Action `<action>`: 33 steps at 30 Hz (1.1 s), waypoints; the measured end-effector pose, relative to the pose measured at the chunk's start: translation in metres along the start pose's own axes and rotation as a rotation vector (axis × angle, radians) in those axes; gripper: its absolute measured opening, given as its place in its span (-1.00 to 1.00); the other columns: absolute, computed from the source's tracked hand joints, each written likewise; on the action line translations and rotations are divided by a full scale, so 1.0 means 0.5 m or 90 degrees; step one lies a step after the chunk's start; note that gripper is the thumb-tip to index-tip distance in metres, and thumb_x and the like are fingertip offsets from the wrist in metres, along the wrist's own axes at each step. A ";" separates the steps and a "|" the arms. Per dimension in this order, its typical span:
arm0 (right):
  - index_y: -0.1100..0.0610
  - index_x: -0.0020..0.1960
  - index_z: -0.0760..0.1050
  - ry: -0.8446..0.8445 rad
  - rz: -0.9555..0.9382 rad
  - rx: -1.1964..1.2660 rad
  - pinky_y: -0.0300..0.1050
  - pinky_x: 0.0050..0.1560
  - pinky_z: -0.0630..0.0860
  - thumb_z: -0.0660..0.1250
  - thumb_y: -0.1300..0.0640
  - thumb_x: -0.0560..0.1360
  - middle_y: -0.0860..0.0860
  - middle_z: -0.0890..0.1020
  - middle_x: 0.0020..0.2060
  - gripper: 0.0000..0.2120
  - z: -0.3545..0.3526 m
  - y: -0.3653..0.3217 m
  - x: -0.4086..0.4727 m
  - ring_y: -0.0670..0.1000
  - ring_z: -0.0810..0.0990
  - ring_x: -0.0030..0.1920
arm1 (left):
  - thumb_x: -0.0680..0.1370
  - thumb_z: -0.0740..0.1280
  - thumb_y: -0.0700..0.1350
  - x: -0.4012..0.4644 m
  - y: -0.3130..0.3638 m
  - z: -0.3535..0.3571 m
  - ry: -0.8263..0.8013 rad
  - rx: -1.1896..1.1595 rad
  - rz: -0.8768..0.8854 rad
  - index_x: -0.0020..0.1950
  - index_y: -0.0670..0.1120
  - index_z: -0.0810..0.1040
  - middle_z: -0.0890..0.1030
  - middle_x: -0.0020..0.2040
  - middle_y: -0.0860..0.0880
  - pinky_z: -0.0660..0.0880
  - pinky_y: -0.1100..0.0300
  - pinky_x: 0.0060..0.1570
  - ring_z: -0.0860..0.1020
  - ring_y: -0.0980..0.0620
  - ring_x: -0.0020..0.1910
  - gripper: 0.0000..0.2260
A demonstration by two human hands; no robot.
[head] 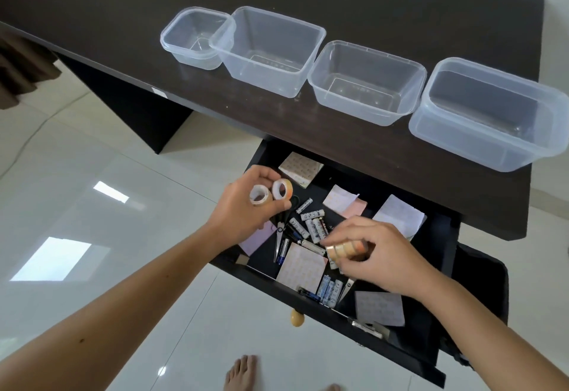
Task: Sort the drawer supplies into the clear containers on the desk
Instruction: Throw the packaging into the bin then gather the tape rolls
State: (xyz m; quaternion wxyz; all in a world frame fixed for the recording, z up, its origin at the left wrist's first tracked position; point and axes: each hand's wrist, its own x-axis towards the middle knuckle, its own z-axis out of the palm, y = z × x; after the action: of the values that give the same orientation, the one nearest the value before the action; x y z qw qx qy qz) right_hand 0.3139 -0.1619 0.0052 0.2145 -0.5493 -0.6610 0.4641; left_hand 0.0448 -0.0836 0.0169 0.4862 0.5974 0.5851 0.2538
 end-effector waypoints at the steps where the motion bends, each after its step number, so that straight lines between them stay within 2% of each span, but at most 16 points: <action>1: -0.21 0.03 0.77 0.004 0.005 0.013 -0.21 0.07 0.61 0.57 0.28 0.40 -0.22 0.70 0.08 -0.60 0.011 -0.008 0.019 -0.13 0.68 0.10 | 0.49 0.60 -0.08 -0.006 0.004 -0.017 -0.013 -0.010 0.014 0.23 0.06 0.55 0.69 0.01 0.09 0.67 0.10 -0.31 0.65 0.07 -0.33 -0.62; 4: -0.19 0.01 0.77 0.016 0.011 0.039 -0.40 0.11 0.50 0.54 0.34 0.38 -0.19 0.68 0.09 -0.57 0.048 -0.032 0.075 -0.23 0.63 0.13 | 0.52 0.57 -0.14 -0.016 0.003 -0.073 -0.032 -0.020 0.057 0.32 0.11 0.54 0.69 0.01 0.08 0.69 0.12 -0.27 0.70 0.00 -0.31 -0.57; 6: -0.13 0.03 0.78 0.024 0.012 0.059 -0.40 0.15 0.49 0.54 0.35 0.37 -0.19 0.68 0.12 -0.59 0.073 -0.043 0.112 -0.20 0.64 0.16 | 0.51 0.57 -0.15 -0.019 -0.008 -0.109 -0.047 -0.011 0.075 0.34 0.18 0.59 0.67 0.03 0.11 0.71 0.08 -0.23 0.72 -0.06 -0.27 -0.54; 8: -0.13 0.02 0.77 0.032 0.020 0.058 -0.35 0.15 0.52 0.64 0.25 0.37 -0.20 0.68 0.11 -0.66 0.098 -0.054 0.149 -0.20 0.65 0.15 | 0.50 0.58 -0.18 -0.022 -0.028 -0.139 -0.057 -0.018 0.070 0.27 0.17 0.66 0.66 0.04 0.14 0.73 0.01 -0.21 0.72 -0.13 -0.23 -0.60; 11: -0.11 0.01 0.77 0.090 0.016 -0.029 -0.44 -0.01 0.45 0.68 0.17 0.37 -0.16 0.67 -0.01 -0.72 0.140 -0.063 0.200 -0.23 0.64 0.02 | 0.50 0.56 -0.29 -0.027 -0.061 -0.168 -0.056 -0.066 0.035 0.20 0.12 0.71 0.67 0.00 0.03 0.71 0.01 -0.26 0.69 -0.16 -0.22 -0.62; 13: -0.04 0.07 0.78 0.124 -0.002 -0.100 -0.30 -0.05 0.52 0.61 0.20 0.42 -0.10 0.65 -0.05 -0.74 0.166 -0.072 0.230 -0.14 0.63 -0.05 | 0.50 0.53 -0.34 -0.032 -0.081 -0.181 -0.070 -0.083 0.022 0.18 0.09 0.72 0.65 -0.06 0.02 0.69 0.04 -0.31 0.63 -0.04 -0.24 -0.62; 15: -0.03 0.16 0.76 0.132 0.006 -0.184 -0.11 -0.09 0.51 0.56 0.14 0.47 -0.05 0.60 -0.07 -0.73 0.182 -0.080 0.255 0.00 0.60 -0.04 | 0.50 0.52 -0.36 -0.035 -0.097 -0.187 -0.086 -0.086 0.001 0.15 0.10 0.72 0.63 -0.10 0.05 0.67 0.05 -0.33 0.60 0.03 -0.25 -0.61; 17: -0.02 0.20 0.74 0.137 0.034 -0.236 -0.12 -0.13 0.40 0.57 0.01 0.47 -0.02 0.54 -0.07 -0.70 0.190 -0.088 0.275 0.05 0.57 -0.01 | 0.50 0.51 -0.36 -0.037 -0.110 -0.188 -0.101 -0.091 -0.012 0.14 0.11 0.73 0.63 -0.10 0.03 0.67 0.08 -0.32 0.59 0.04 -0.24 -0.61; 19: 0.02 0.16 0.73 0.135 0.066 -0.259 -0.14 -0.11 0.37 0.61 -0.07 0.43 0.00 0.51 -0.06 -0.66 0.200 -0.098 0.289 0.06 0.54 0.00 | 0.51 0.50 -0.36 -0.037 -0.117 -0.188 -0.115 -0.110 -0.013 0.17 0.09 0.72 0.62 -0.07 -0.03 0.68 0.09 -0.29 0.58 0.01 -0.23 -0.61; 23: 0.12 0.04 0.70 0.114 0.092 -0.334 -0.14 -0.10 0.34 0.61 -0.06 0.43 0.00 0.46 -0.08 -0.69 0.223 -0.115 0.300 0.11 0.55 0.00 | 0.53 0.50 -0.36 -0.034 -0.123 -0.190 -0.134 -0.150 -0.006 0.21 0.06 0.71 0.61 0.00 -0.17 0.71 0.08 -0.21 0.57 -0.06 -0.21 -0.62; 28: -0.08 -0.10 0.69 0.119 0.123 -0.237 -0.13 -0.18 0.40 0.59 0.03 0.39 -0.04 0.56 -0.12 -0.88 0.206 -0.124 0.290 0.08 0.59 -0.04 | 0.51 0.51 -0.37 -0.033 -0.119 -0.196 -0.151 -0.184 -0.014 0.22 0.02 0.71 0.61 -0.04 -0.08 0.72 0.06 -0.20 0.59 0.00 -0.20 -0.62; 31: -0.12 -0.03 0.74 0.131 0.100 -0.167 -0.16 -0.10 0.53 0.67 0.00 0.30 -0.08 0.66 -0.09 -0.73 0.189 -0.132 0.265 -0.02 0.65 -0.04 | 0.50 0.53 -0.37 -0.036 -0.117 -0.200 -0.155 -0.194 -0.021 0.21 0.02 0.71 0.62 -0.08 -0.04 0.73 0.01 -0.15 0.61 0.01 -0.20 -0.62; 33: -0.13 0.04 0.76 0.133 0.095 -0.101 -0.29 -0.04 0.55 0.73 0.00 0.27 -0.12 0.70 -0.04 -0.64 0.168 -0.147 0.242 -0.14 0.66 -0.04 | 0.50 0.53 -0.35 -0.037 -0.116 -0.206 -0.158 -0.199 -0.026 0.21 0.04 0.71 0.63 -0.04 -0.04 0.74 -0.03 -0.10 0.64 0.01 -0.17 -0.62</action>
State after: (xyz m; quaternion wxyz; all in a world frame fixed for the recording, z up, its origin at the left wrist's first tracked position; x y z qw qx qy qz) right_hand 0.1715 -0.0794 0.0002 0.2029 -0.6575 -0.6268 0.3655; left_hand -0.0745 -0.0812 0.0120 0.6464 0.5296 0.4862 0.2557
